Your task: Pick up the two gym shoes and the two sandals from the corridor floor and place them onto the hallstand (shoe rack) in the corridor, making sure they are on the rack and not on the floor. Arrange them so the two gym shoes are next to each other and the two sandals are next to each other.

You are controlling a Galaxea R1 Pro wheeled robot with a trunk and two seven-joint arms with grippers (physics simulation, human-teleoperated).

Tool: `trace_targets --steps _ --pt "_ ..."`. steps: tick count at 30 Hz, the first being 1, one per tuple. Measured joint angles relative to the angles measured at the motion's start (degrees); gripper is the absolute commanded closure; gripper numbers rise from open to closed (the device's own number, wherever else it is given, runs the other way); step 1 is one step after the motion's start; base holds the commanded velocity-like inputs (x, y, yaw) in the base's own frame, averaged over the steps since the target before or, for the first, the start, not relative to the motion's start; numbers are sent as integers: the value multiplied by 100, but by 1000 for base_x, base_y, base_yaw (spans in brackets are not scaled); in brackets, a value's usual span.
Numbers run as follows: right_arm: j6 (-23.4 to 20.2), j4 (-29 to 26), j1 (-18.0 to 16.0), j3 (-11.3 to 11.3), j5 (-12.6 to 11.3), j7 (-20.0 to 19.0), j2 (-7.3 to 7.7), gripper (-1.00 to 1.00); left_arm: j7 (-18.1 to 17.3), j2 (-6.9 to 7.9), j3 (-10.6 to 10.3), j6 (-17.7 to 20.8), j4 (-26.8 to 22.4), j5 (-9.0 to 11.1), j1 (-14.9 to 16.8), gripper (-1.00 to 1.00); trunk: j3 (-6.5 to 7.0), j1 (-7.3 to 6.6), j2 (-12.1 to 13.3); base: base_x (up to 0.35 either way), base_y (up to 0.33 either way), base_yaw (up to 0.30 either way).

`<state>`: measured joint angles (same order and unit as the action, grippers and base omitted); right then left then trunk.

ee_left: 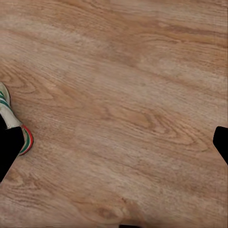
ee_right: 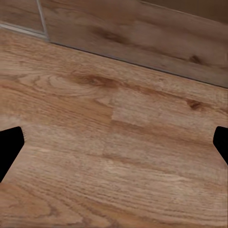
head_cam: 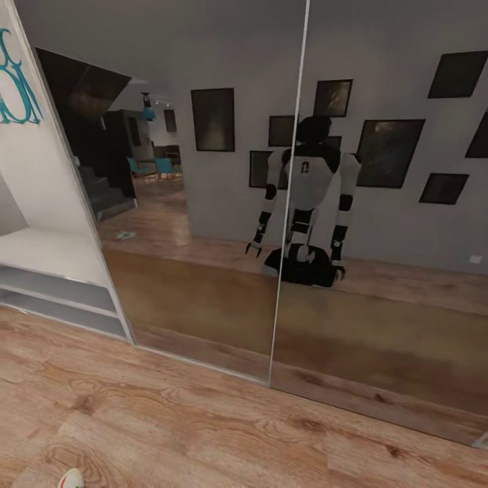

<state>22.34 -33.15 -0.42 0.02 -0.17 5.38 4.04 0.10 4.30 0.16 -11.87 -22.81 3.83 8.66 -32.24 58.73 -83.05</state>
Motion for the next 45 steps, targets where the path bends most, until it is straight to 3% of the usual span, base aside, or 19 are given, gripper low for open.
trace_targets --steps 25,33,45 --pt "0 1 0 3 8 8 0 -100 5 -8 2 0 -9 7 0 -100 -180 0 0 0 0 181" --pt "0 0 0 3 8 8 0 -100 1 -4 13 0 -9 191 0 -100 -237 0 0 0 0 184" --pt "0 4 -1 5 8 8 0 -100 -23 -3 8 -1 -8 204 0 -100 -323 0 0 0 41 184"
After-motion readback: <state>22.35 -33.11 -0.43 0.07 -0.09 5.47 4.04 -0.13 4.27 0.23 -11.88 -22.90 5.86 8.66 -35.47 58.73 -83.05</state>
